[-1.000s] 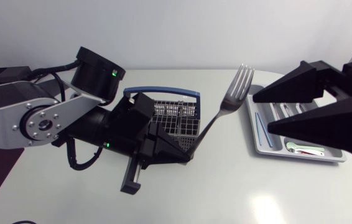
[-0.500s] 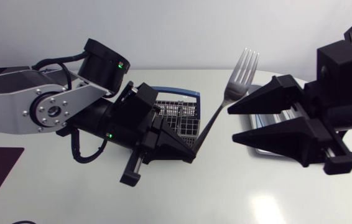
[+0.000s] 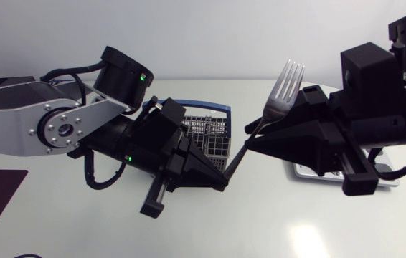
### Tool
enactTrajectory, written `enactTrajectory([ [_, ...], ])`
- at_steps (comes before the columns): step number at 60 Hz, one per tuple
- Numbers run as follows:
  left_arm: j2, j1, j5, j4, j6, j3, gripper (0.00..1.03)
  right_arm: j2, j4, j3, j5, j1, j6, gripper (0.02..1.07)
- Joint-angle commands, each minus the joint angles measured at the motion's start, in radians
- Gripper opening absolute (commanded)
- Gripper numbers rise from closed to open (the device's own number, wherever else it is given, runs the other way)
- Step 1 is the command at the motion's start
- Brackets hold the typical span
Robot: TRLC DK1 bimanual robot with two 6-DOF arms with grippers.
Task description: Unload the cutlery basket into the drawer organizer.
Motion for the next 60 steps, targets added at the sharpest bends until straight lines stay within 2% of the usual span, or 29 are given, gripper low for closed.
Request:
enactTrajectory([
  [1, 0.013, -0.003, 0.022, -0.009, -0.009, 0.028, 0.03, -0.011, 0.01, -0.027, 0.013, 0.017, 0.026, 0.29],
  [15, 0.009, 0.0, 0.022, -0.013, -0.01, 0.028, 0.03, -0.006, 0.011, -0.025, 0.042, 0.035, 0.037, 0.08],
  [36, 0.0, 0.002, 0.02, -0.016, -0.013, 0.036, 0.03, -0.011, -0.007, -0.017, 0.051, 0.038, 0.046, 0.08],
  [38, 0.0, 0.0, 0.02, -0.016, -0.015, 0.038, 0.03, -0.014, -0.012, -0.016, 0.051, 0.041, 0.045, 0.13],
  [41, 0.0, 0.0, 0.02, -0.017, -0.016, 0.039, 0.03, -0.021, -0.015, -0.019, 0.051, 0.046, 0.045, 0.32],
  [43, -0.002, 0.002, 0.02, -0.017, -0.016, 0.039, 0.03, -0.026, -0.015, -0.022, 0.053, 0.047, 0.045, 0.41],
  [60, -0.014, 0.006, 0.022, -0.028, -0.018, 0.048, 0.03, -0.032, -0.015, -0.053, 0.065, 0.053, 0.042, 0.41],
])
